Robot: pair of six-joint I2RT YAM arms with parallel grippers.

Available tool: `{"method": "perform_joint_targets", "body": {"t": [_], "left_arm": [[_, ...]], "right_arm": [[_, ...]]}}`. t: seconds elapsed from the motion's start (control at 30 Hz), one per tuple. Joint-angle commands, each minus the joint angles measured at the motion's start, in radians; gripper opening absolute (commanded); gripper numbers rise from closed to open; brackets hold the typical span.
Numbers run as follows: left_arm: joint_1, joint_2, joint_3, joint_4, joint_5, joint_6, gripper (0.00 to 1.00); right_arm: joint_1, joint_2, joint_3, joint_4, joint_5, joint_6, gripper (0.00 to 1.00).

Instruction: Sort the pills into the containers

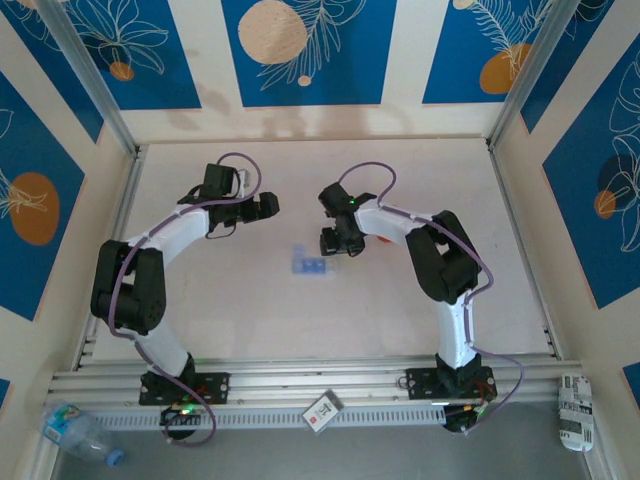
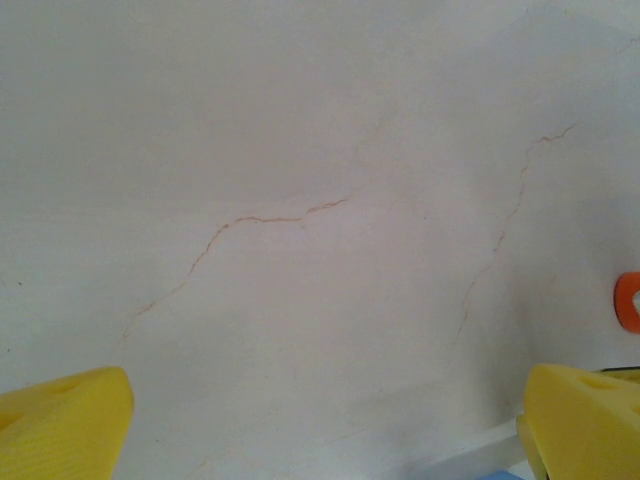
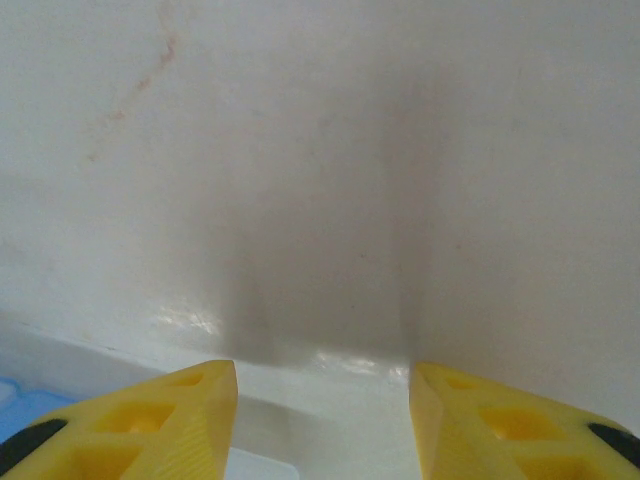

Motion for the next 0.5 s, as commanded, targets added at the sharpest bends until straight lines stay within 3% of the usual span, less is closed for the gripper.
{"method": "perform_joint_targets", "body": {"t": [0.0,0.47], "left_arm": [[0.007,-0.005,-0.008,0.019,0.027,-0.016,1.0],[0.007,-0.012,-0.015,0.032,0.041,-0.023,1.0]], "right_arm": [[0.024,-0.009,-0.018,-0.034,0.043,-0.021,0.5],[0.09,-0.091,-0.119,-0.011,0.021,0.019,0.5]]}}
